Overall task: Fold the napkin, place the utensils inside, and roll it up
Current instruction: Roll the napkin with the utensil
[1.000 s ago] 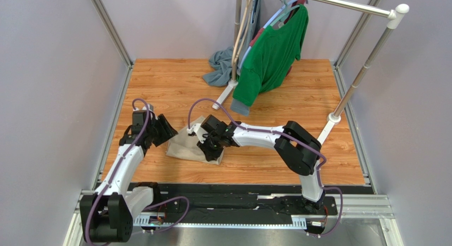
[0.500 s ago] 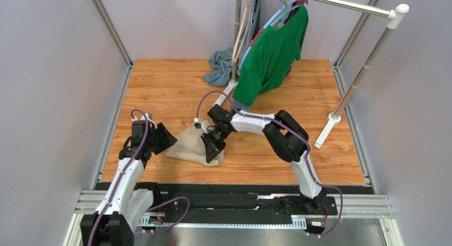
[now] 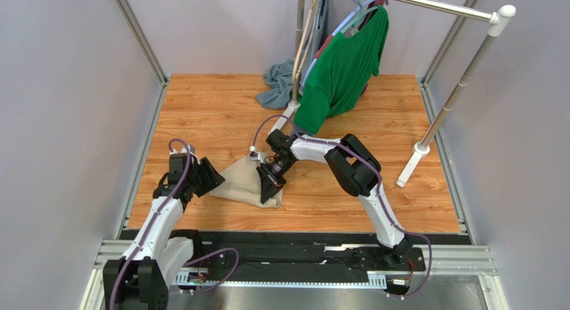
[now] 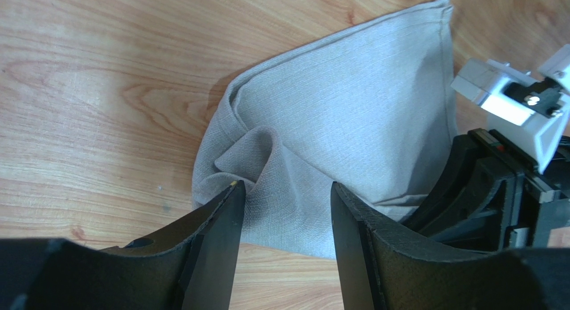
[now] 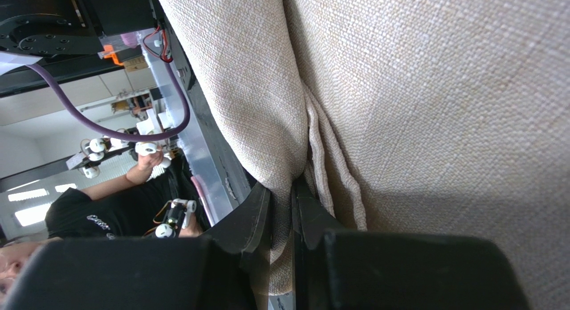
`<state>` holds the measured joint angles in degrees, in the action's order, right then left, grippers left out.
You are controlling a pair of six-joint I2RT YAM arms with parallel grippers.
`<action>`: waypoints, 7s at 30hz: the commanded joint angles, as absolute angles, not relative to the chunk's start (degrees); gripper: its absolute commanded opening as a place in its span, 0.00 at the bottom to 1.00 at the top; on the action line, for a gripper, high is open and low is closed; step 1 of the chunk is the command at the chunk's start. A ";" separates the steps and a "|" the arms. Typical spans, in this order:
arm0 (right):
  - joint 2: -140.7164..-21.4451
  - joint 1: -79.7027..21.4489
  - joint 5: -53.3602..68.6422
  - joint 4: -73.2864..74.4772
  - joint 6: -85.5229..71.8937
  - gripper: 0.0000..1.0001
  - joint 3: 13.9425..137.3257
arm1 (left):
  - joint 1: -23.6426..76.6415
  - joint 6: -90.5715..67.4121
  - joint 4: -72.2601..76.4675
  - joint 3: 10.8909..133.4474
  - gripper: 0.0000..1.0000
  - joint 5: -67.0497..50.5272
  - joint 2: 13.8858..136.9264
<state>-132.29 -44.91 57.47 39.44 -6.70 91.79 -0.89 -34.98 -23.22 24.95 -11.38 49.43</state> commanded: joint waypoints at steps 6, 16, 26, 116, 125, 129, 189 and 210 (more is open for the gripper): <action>-135.88 -44.03 50.45 41.31 -6.24 0.00 92.64 | -1.06 -33.49 -20.29 25.57 0.54 -7.48 55.54; -133.86 -44.03 50.45 41.57 -6.33 0.05 93.16 | -1.06 -33.75 -23.38 29.35 0.00 -4.39 65.11; -122.27 -45.87 46.59 40.70 -5.27 0.46 92.29 | -1.06 -32.96 -23.91 32.61 0.00 -5.80 73.39; -115.92 -66.27 -9.40 23.55 4.75 0.38 67.94 | -1.05 -32.08 -22.94 33.05 0.03 -8.35 74.89; -116.81 -65.92 -4.67 28.47 4.74 0.07 69.17 | -1.14 -34.10 -26.36 34.98 0.75 -5.99 61.99; -116.54 -64.34 6.82 30.67 5.10 0.01 71.10 | -1.14 -34.45 -27.51 34.54 0.75 -3.79 56.17; -136.14 -43.15 50.63 43.16 0.53 0.00 92.11 | 2.81 -35.86 -20.04 23.37 0.35 -8.26 52.11; -111.27 -55.01 28.31 35.87 1.93 0.55 86.66 | 2.81 -32.78 -22.50 30.67 0.00 -9.75 69.78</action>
